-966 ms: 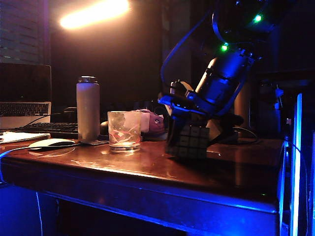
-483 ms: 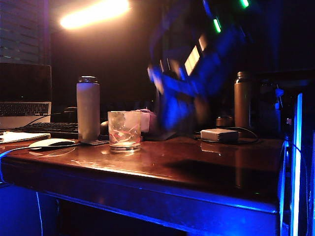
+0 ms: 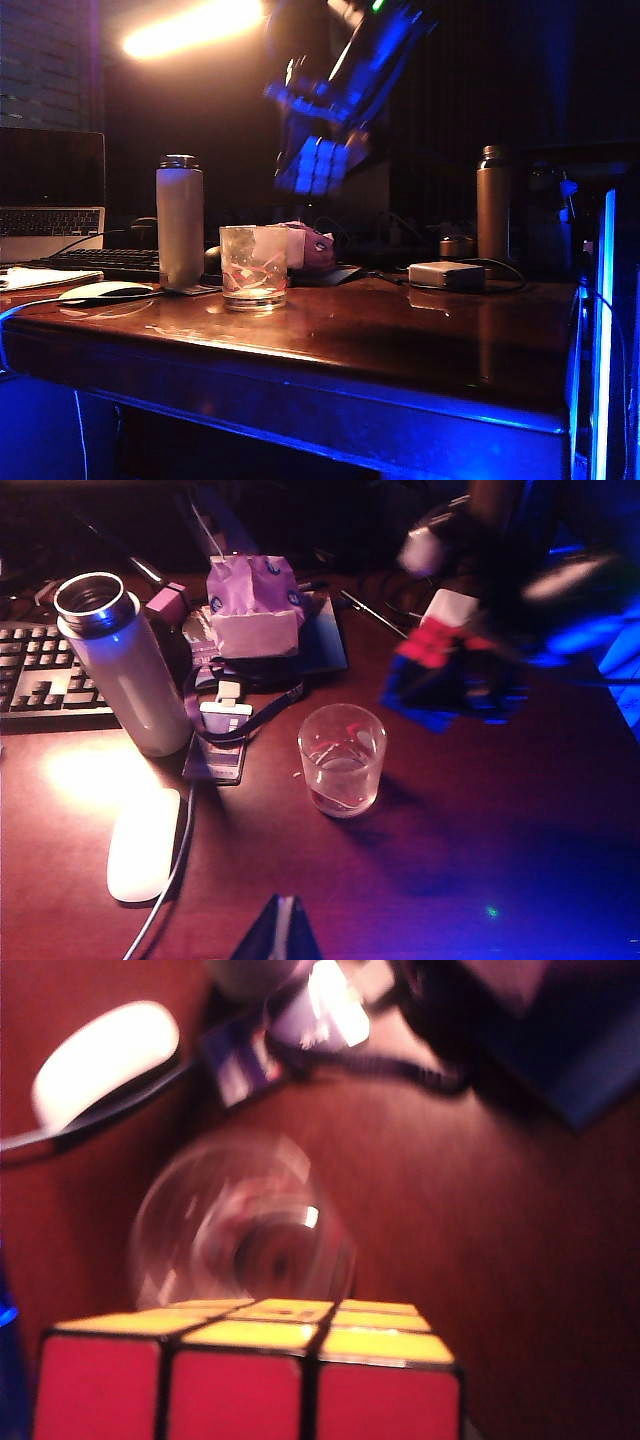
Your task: Stack the Rubik's Cube on top of the glass cup.
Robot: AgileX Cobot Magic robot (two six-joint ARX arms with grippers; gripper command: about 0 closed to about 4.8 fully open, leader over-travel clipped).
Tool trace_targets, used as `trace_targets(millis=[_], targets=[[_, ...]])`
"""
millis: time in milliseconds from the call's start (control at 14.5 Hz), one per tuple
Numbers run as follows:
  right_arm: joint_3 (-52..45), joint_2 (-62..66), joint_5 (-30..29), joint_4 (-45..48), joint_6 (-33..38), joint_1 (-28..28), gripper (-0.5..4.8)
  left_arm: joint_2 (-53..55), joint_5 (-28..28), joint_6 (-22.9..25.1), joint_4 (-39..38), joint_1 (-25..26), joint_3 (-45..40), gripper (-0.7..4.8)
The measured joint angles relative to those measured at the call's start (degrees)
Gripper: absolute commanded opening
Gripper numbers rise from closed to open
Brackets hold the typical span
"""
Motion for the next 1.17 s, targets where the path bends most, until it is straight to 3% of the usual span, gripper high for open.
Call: trace_targets(millis=[207,414,1172], targets=[[14.2,10.5,0.0,-5.9,-1.6,0.2,2.91,0.0,0.0,0.0,0.0,0.0,0.0,-0.03],[21.3,12.6,1.1,-9.2,-3.5,1.3,2.9,0.0,0.0,0.0,0.0,0.0,0.0,-0.03],[22.9,16.5,3.9,-6.0,-7.3,4.2,2.9,0.0,0.2,0.0,-0.5,0.0,0.0,-0.03]])
